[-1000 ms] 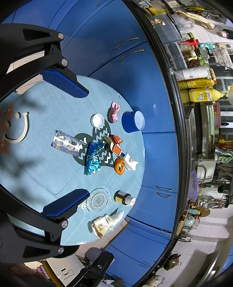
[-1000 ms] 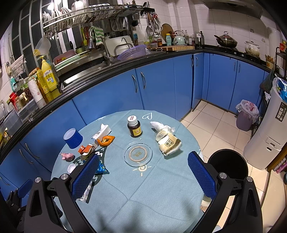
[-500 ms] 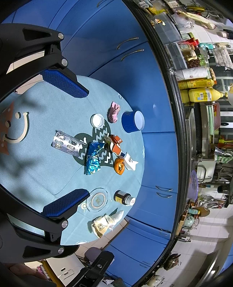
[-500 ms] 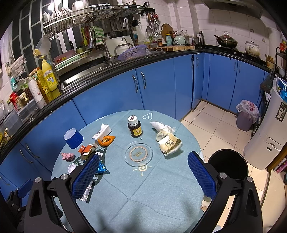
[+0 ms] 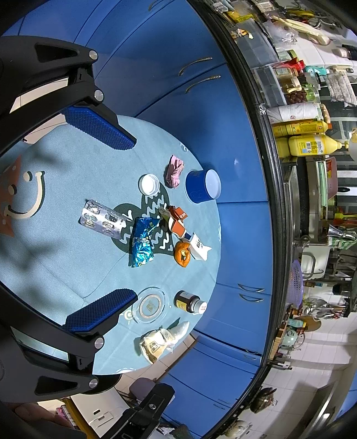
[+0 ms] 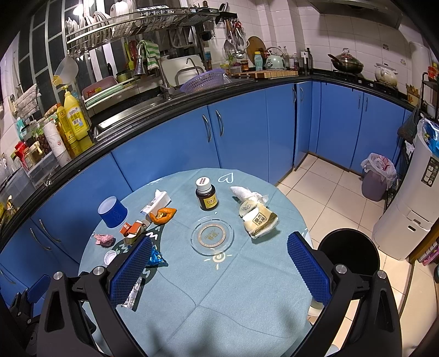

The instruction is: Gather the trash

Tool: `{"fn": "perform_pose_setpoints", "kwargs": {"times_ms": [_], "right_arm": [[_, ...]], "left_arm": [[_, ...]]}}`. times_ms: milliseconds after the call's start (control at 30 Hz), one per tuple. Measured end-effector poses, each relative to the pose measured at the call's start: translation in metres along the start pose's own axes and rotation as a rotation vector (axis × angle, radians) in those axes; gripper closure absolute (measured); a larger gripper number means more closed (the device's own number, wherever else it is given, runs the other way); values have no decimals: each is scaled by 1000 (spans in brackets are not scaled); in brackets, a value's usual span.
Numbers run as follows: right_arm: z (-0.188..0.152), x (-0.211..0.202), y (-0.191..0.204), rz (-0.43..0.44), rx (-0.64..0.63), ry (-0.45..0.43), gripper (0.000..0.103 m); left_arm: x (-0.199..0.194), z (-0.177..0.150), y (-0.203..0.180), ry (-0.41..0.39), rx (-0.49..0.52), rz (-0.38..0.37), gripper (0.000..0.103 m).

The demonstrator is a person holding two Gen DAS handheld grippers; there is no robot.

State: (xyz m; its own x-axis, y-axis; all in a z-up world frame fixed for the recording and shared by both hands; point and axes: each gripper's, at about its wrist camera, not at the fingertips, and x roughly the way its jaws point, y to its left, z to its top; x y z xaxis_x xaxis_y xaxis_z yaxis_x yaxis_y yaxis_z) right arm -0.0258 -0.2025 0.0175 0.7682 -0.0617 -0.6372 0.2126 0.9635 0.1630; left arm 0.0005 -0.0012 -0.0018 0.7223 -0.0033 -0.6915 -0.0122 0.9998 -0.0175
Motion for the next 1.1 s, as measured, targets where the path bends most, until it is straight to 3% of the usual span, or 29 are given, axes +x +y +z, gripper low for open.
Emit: {"fn": "perform_pose_setpoints", "kwargs": {"times_ms": [667,833,933,1100], "right_arm": [[8,-2,-10,0,0,4,7],[-5,12,-2,-3,8,35,7],[-6,25,-5,-24,3,43,7],[-14,47,-13,-64,-28,104,7]], "left_arm": [[1,-4,-2,6,-2,-2,3],[6,-3,-1,25,-10,-8,3],[16,-6,0,59,-17,-30,3],[51,-20,12,182,-43,-63,3]]}}
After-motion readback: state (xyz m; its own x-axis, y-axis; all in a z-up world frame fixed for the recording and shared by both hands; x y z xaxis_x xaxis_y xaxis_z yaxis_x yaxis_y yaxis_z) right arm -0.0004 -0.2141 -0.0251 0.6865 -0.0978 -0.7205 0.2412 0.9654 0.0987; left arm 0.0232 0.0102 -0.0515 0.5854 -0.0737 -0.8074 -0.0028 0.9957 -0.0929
